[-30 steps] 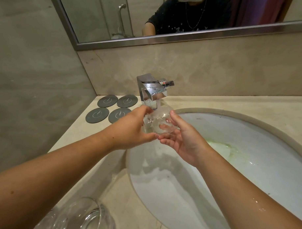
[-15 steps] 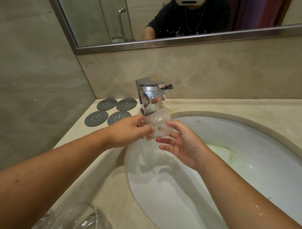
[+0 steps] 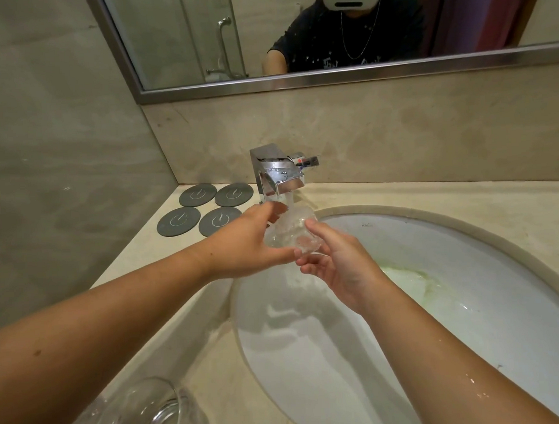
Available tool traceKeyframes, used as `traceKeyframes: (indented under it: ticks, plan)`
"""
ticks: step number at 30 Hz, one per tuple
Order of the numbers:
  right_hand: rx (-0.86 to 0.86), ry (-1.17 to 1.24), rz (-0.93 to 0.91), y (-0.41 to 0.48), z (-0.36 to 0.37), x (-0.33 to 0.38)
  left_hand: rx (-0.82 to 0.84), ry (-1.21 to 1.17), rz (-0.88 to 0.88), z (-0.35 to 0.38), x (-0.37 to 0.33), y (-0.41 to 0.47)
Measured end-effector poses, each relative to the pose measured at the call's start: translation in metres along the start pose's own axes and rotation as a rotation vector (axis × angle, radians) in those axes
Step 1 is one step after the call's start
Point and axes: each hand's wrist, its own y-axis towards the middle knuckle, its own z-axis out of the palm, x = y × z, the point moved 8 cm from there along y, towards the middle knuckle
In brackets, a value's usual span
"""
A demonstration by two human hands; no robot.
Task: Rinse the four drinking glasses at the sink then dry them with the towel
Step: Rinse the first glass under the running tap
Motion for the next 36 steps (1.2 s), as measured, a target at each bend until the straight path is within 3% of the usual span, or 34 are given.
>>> traceKeyframes:
  ticks: [14,20,25,31,36]
  plan:
    - [-0.164,-0.347,-0.248,0.001,-0.007,0.015,-0.061,0.003,-0.049,0.001,-0.008,0.007]
    - [-0.14,-0.444,-0.287,-0.003,-0.005,0.015,-0.059,-0.082,-0.089,0.001,0.0,0.004]
    - [-0.06,-0.505,-0.235,-0.002,0.001,0.01,-0.065,-0.07,-0.167,-0.002,0.006,-0.002]
    - [0.068,-0.414,-0.028,-0.001,0.004,-0.007,-0.067,-0.093,-0.266,-0.006,0.01,-0.01]
    - [0.236,-0.298,0.04,-0.003,0.012,-0.01,-0.05,-0.336,-0.324,0.001,0.013,-0.012]
